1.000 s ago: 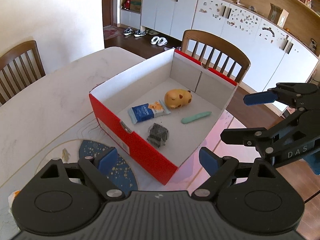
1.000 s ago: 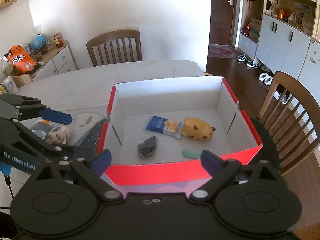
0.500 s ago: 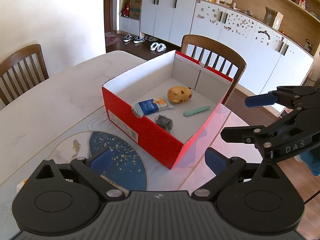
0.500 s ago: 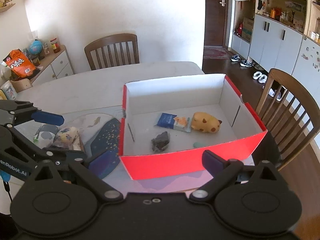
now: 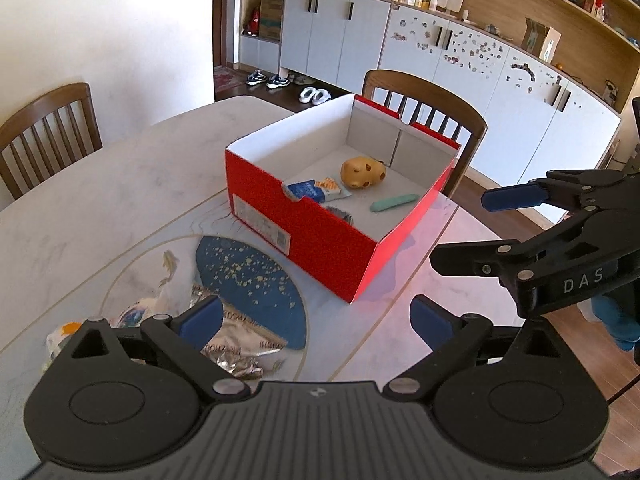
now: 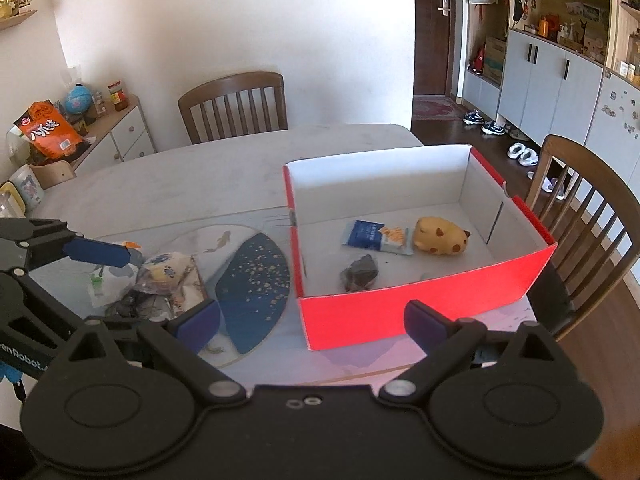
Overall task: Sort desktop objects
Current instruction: 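Withdraw both tools from the shoebox back toward the snack pile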
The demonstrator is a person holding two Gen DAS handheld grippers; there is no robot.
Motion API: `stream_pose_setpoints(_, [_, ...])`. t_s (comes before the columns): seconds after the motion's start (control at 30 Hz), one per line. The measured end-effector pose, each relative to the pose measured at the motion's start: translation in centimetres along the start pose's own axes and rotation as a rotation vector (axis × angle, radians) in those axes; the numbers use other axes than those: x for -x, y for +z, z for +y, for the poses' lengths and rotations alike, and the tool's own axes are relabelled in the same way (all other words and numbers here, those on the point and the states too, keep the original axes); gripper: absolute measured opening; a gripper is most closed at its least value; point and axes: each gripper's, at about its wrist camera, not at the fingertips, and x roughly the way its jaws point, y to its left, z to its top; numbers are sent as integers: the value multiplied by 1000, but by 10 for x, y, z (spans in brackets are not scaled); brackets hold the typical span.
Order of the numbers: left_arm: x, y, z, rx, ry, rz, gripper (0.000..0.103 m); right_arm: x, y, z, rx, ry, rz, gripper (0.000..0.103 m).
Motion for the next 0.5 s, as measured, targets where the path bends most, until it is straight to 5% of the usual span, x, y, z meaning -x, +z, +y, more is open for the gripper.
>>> stream_pose_setpoints(0.5, [34, -48, 27, -15, 60, -82, 100, -7, -14, 45, 18, 20, -19, 99])
